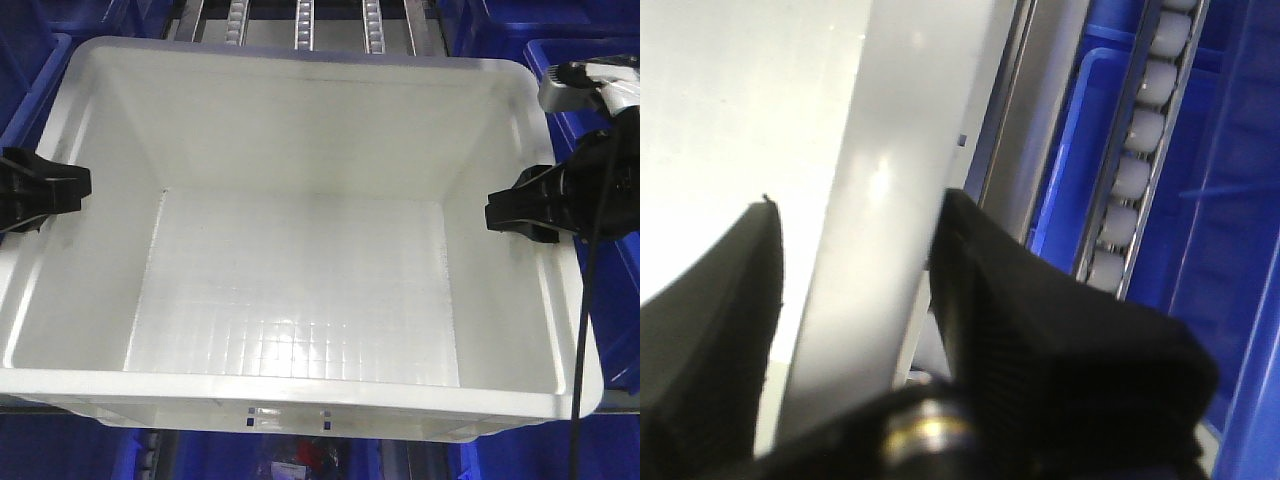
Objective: Move bin from left to right shelf
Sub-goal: 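Hold the tote with both grippers while the base turns away from the shelf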
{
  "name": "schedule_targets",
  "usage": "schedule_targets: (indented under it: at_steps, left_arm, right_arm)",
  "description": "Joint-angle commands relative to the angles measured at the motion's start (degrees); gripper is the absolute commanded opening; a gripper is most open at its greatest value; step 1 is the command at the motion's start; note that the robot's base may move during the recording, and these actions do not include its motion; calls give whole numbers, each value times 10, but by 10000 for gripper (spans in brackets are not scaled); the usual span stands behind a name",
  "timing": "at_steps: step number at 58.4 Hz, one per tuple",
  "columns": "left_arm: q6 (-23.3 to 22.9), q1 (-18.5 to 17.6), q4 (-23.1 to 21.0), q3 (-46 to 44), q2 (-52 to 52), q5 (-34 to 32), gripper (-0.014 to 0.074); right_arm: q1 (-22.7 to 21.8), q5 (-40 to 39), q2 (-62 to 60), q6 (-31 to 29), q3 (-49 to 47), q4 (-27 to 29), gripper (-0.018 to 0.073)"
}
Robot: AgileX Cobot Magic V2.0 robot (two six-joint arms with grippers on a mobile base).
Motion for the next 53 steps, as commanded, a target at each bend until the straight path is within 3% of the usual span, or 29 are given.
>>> schedule_targets:
  at_steps: [1,53]
  left_arm:
    - [10,-9,-66,-22,-21,-49,-6]
    - [10,-9,-66,-22,-21,-47,-6]
  right_arm:
    - [5,-58,-22,-25,-23,60,-4]
    - [5,-57,-22,-25,-23,60,-4]
